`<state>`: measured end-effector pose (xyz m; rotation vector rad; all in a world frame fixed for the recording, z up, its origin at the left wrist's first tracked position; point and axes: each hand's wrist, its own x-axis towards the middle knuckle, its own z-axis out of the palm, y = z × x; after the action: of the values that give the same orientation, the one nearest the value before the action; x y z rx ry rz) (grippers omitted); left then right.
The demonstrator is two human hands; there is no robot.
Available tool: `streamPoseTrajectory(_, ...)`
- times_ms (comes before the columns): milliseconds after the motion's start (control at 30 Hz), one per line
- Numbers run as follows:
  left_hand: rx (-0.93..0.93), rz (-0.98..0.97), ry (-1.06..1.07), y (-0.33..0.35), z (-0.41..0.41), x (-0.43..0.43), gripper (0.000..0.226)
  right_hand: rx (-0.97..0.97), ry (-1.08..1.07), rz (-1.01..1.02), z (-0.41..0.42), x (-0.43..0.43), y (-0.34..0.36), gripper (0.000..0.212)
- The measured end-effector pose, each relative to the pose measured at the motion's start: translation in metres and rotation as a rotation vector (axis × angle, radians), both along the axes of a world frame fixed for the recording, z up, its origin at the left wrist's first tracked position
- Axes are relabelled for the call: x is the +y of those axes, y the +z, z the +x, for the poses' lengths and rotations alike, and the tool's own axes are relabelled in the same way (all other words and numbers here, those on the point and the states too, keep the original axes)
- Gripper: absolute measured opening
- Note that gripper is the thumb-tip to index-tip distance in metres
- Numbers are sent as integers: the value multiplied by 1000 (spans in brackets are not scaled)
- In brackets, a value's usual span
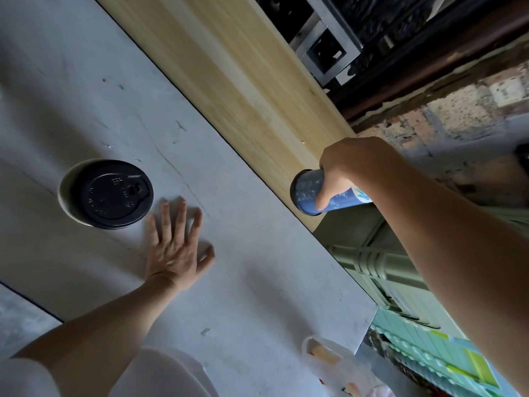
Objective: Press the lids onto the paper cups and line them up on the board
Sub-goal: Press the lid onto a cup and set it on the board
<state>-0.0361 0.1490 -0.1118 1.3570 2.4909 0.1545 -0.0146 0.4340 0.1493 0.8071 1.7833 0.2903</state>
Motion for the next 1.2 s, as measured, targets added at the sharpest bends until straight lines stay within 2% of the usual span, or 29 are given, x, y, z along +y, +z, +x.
streamPoseTrajectory(233, -8, 6, 3, 0, 0, 0, 92, 55, 12, -12, 6, 2, -7, 55)
streamPoseTrajectory(433, -1, 30, 21, -2, 1, 0, 89, 139, -76, -64, -2, 10, -9, 73)
streamPoseTrajectory(567, -34, 64, 72, -4, -1, 1, 79, 522, -367, -185, 4, 22, -12, 74)
streamPoseTrajectory(700, -36, 70, 94, -4, 0, 2, 75, 961, -786, -216, 24, 35, -39, 78)
streamPoseTrajectory(833, -21, 87, 113, -5, 1, 2, 74, 1313, -1091, -226, 46, 37, -71, 59)
streamPoseTrajectory(1000, 18, 76, 114, -6, 2, 3, 74, 1542, -1348, -234, 77, 33, -112, 72)
streamPoseTrajectory(1200, 53, 76, 128, -3, 4, 4, 73, 1660, -1420, -176, 96, 20, -148, 70)
